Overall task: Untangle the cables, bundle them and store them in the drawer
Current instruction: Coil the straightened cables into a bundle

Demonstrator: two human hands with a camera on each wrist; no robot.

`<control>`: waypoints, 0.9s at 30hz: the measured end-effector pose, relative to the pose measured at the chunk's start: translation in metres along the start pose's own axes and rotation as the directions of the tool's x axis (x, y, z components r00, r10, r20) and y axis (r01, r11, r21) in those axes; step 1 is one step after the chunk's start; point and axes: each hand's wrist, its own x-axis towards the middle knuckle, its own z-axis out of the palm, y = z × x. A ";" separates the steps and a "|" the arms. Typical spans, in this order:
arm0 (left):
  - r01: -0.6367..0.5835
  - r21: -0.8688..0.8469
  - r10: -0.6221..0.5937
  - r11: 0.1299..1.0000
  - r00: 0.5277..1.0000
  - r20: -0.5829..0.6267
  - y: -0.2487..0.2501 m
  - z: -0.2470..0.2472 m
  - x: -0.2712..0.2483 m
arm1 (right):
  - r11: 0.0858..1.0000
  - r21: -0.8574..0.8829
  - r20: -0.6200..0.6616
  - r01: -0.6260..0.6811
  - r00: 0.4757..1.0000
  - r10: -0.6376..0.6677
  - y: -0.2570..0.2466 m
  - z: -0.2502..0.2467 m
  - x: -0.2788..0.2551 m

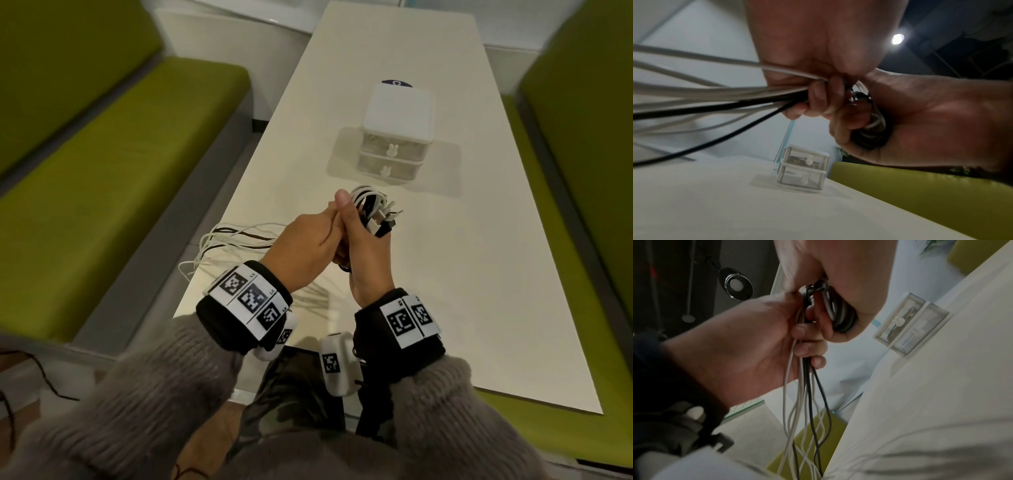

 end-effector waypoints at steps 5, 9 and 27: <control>0.012 0.238 0.007 0.971 0.997 -0.078 0.006 0.010 -0.002 | 0.998 0.012 -0.047 -0.063 0.997 0.064 0.004 -0.002 0.004; 0.012 0.325 -0.003 0.946 1.000 -0.027 0.005 0.020 -0.004 | 0.993 0.074 -0.110 -0.097 0.988 0.105 0.007 -0.001 0.011; -0.157 0.206 0.180 0.966 0.978 -0.101 -0.014 0.012 -0.005 | 0.922 0.378 -0.149 0.090 0.988 -0.035 -0.011 -0.004 0.020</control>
